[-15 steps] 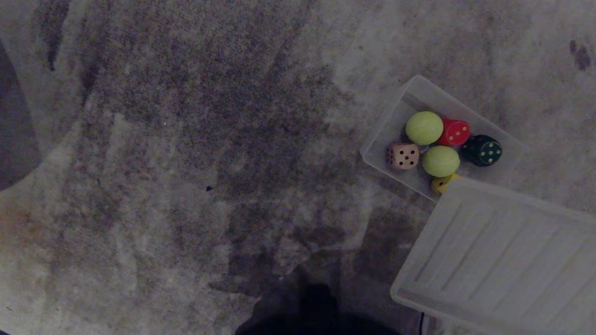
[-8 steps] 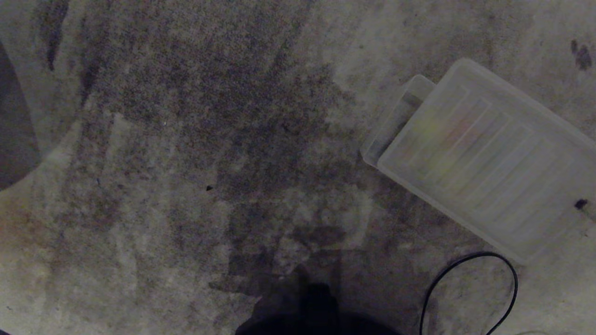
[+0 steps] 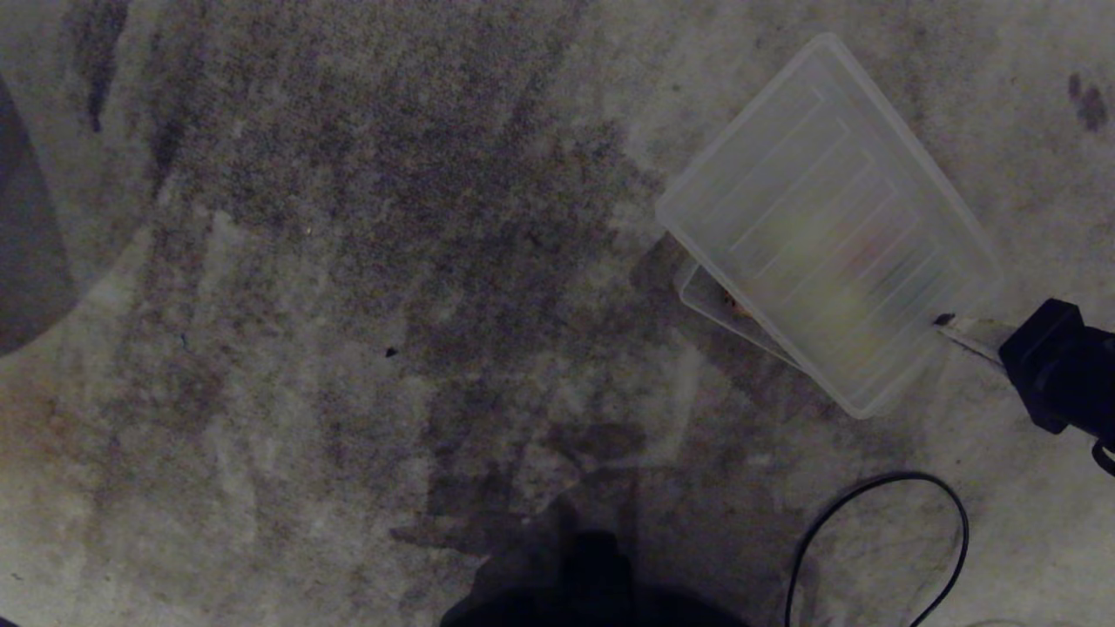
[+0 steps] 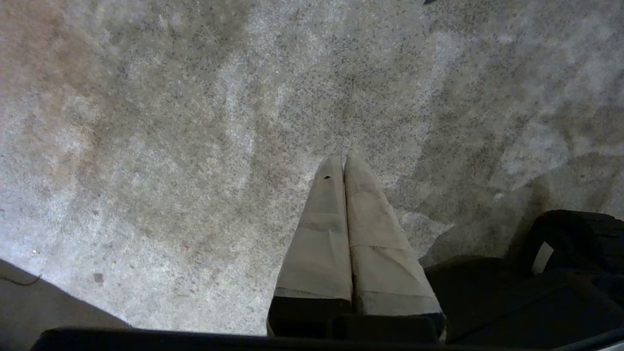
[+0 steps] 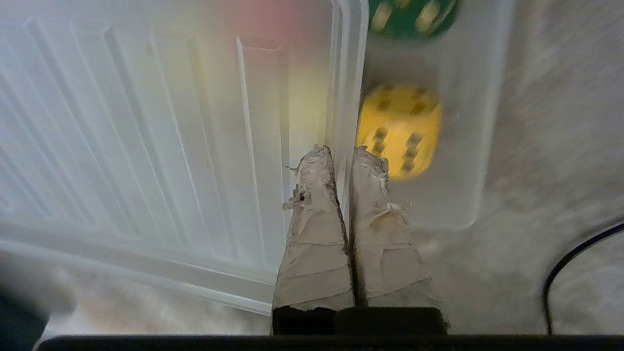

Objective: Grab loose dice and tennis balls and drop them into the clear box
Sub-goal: Close the lid

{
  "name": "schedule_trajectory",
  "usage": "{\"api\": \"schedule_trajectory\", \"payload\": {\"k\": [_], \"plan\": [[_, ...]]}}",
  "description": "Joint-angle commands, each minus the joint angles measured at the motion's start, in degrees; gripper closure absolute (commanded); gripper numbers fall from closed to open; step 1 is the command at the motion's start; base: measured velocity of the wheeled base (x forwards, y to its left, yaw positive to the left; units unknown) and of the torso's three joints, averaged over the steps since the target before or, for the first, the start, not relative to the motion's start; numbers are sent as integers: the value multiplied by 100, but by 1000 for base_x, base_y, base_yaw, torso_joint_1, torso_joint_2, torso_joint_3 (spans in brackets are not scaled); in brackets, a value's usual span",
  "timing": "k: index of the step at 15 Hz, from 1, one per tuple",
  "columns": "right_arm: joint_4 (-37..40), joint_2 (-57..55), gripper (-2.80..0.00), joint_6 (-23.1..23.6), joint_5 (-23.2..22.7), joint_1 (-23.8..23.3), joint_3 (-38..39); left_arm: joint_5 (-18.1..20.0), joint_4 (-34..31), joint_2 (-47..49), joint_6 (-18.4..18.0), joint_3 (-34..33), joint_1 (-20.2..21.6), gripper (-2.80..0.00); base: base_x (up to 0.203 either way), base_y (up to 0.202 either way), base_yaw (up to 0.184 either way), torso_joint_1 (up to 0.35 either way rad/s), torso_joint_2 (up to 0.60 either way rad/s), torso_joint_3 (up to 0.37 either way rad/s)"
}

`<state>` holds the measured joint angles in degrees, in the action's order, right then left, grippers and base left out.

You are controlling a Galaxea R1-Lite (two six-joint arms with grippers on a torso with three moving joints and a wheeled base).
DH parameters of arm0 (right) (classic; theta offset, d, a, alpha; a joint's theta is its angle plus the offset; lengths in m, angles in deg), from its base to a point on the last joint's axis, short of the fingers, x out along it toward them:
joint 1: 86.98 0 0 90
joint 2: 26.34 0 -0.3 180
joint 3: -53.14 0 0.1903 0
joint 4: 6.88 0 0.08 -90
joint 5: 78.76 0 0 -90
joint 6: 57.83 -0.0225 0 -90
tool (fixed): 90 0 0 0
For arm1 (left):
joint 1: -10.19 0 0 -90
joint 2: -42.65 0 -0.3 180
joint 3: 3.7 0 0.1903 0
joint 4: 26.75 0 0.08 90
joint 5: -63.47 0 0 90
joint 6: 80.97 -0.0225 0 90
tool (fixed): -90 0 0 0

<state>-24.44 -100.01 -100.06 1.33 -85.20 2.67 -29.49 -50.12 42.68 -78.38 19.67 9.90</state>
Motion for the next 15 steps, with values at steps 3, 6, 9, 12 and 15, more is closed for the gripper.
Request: {"api": "schedule_trajectory", "payload": {"k": [3,6,9,12,15], "plan": [[8,105,0,393,-361,-11,183,-3,0,6,1,-9,-3,0,0,0,0,0,0,0],[244,25,0,1354,-399,-204,387,-3,0,6,5,-9,2,0,0,0,0,0,0,0],[612,-134,0,2117,-403,-564,380,-3,0,6,2,-9,0,0,0,0,0,0,0,0],[597,-301,0,2360,-504,-975,265,-3,0,6,1,-9,-2,0,0,0,0,0,0,0],[594,-314,0,2343,-885,-1371,128,-4,0,6,-3,-9,3,0,0,0,0,0,0,0]]}}
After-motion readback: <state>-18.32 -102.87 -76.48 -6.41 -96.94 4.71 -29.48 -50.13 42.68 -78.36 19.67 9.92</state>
